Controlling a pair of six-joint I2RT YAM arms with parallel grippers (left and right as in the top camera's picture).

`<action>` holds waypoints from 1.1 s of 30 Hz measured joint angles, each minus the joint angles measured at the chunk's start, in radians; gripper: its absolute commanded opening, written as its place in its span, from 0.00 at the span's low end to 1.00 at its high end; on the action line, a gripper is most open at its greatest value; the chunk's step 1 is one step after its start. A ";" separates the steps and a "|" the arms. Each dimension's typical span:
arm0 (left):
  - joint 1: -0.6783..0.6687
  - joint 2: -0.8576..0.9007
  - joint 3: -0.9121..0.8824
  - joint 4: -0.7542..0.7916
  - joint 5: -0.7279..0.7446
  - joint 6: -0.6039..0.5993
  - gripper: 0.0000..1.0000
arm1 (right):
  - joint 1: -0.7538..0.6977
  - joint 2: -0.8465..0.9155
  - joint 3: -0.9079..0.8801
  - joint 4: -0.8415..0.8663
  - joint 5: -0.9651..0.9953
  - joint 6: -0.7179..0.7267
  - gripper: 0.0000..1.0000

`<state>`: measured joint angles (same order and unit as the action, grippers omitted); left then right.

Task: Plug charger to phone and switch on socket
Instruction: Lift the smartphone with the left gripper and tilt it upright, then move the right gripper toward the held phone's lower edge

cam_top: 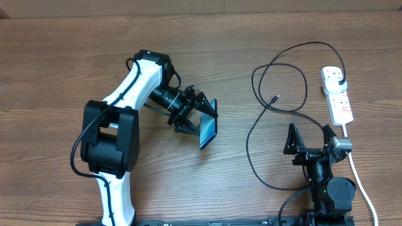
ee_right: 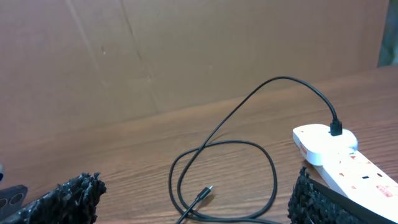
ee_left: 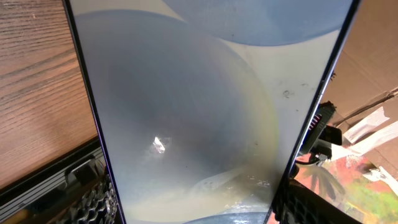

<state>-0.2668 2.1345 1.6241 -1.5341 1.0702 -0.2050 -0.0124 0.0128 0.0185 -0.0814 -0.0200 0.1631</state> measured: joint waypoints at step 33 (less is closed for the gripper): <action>0.000 0.000 0.000 -0.001 0.000 0.000 0.68 | 0.000 0.015 0.102 -0.206 -0.589 0.525 0.99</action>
<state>-0.2668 2.1345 1.6241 -1.5349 1.0706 -0.2050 -0.0124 0.0280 0.1204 -0.2878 -0.6094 0.6876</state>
